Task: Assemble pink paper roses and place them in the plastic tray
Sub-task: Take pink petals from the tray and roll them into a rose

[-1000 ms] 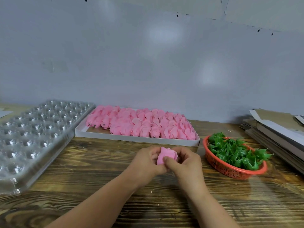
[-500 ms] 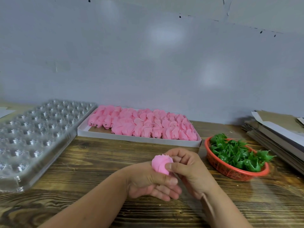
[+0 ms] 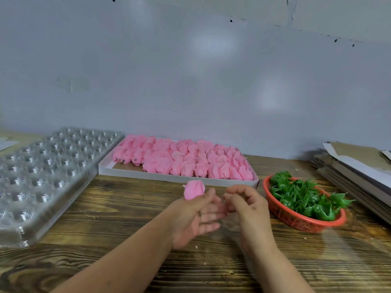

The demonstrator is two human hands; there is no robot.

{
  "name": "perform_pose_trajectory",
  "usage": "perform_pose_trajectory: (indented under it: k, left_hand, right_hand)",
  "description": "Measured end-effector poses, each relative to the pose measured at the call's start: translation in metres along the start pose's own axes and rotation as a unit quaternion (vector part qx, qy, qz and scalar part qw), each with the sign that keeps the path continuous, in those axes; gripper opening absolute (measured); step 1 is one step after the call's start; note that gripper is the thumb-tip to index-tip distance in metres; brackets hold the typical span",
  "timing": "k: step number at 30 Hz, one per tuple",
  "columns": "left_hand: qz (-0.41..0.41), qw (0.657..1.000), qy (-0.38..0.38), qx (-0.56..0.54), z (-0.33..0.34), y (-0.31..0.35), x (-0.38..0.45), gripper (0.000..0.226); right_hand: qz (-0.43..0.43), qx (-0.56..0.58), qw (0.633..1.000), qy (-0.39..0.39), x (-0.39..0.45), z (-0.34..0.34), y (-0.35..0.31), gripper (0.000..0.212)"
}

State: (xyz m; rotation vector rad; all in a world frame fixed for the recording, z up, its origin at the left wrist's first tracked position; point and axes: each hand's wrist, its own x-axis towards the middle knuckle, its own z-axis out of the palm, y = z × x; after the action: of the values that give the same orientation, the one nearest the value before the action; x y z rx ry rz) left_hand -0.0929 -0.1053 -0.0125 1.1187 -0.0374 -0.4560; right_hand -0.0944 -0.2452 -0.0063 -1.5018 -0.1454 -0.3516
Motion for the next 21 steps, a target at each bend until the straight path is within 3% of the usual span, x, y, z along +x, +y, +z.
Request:
perform_pose_trajectory:
  k: [2, 6, 9, 17, 21]
  left_hand:
    - [0.010, 0.999, 0.018, -0.045, 0.001, 0.000, 0.003, 0.034]
    - [0.016, 0.987, 0.030, -0.155, 0.004, 0.001, 0.006, 0.044]
    - [0.011, 0.980, 0.017, -0.195, 0.010, 0.000, 0.004, 0.038]
    - [0.008, 0.986, 0.001, -0.169, 0.013, -0.002, 0.003, 0.042]
    - [0.005, 0.986, -0.024, -0.165, 0.015, -0.004, 0.000, 0.037]
  right_hand:
    - [-0.097, -0.113, 0.989, -0.014, -0.006, 0.006, 0.000, 0.015]
    - [-0.243, -0.279, 0.928, -0.043, -0.016, 0.018, 0.005, 0.028]
    - [-0.254, -0.282, 0.923, -0.061, -0.019, 0.022, 0.012, 0.025]
    - [-0.299, -0.283, 0.911, -0.027, -0.019, 0.025, 0.010, 0.017]
    - [-0.223, -0.240, 0.945, -0.005, -0.018, 0.025, 0.008, 0.017]
